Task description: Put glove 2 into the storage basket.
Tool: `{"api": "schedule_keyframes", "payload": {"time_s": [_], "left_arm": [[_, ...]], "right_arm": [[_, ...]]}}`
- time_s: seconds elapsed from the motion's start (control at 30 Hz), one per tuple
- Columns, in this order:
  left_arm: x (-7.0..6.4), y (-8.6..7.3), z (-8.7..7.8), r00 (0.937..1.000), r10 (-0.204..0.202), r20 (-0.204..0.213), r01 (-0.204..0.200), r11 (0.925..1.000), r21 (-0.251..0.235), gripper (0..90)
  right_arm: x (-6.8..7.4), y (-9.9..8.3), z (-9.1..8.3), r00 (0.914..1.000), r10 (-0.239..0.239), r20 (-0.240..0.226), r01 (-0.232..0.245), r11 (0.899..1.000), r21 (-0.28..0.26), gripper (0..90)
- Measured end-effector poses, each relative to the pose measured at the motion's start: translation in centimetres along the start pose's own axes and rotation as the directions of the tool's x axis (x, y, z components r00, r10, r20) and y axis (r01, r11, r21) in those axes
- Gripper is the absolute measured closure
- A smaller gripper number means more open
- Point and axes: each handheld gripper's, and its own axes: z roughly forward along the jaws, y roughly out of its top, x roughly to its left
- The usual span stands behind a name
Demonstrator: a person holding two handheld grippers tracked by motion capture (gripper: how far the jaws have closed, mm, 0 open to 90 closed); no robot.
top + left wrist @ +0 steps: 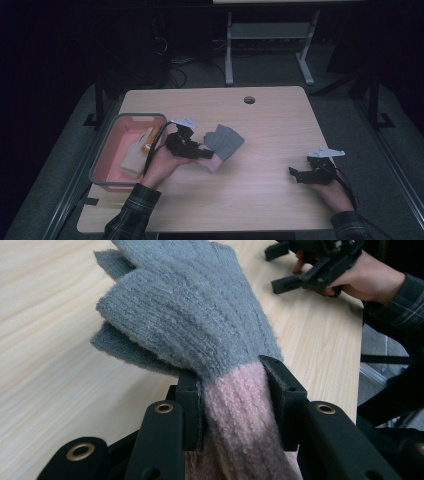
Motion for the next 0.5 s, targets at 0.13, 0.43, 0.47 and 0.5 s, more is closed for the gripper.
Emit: {"api": "schedule_keyframes", "payload": {"time_s": [0.13, 0.43, 0.47, 0.5], "left_arm": [[1.0, -0.7, -2.1, 0.9992, -0.03, -0.027, 0.029, 0.9993, -0.025, 64.8], [3.2, -2.8, -7.4, 0.9884, -0.1, -0.115, 0.091, 0.9926, -0.08, 64.7], [3.3, -3.1, -8.0, 0.9857, -0.107, -0.131, 0.096, 0.9916, -0.087, 64.6], [3.5, -3.3, -8.6, 0.9834, -0.113, -0.142, 0.1, 0.9907, -0.092, 64.6]], "right_arm": [[0.0, 0.0, 0.0, 1.0, 0.0, 0.0, 0.0, 1.0, 0.0, 13.7], [0.0, 0.0, 0.0, 1.0, 0.0, 0.0, 0.0, 1.0, 0.0, 13.6], [0.0, 0.0, 0.0, 1.0, 0.0, 0.0, 0.0, 1.0, 0.0, 13.6], [0.0, 0.0, 0.0, 1.0, -0.001, 0.0, 0.001, 1.0, 0.0, 13.7]]}}
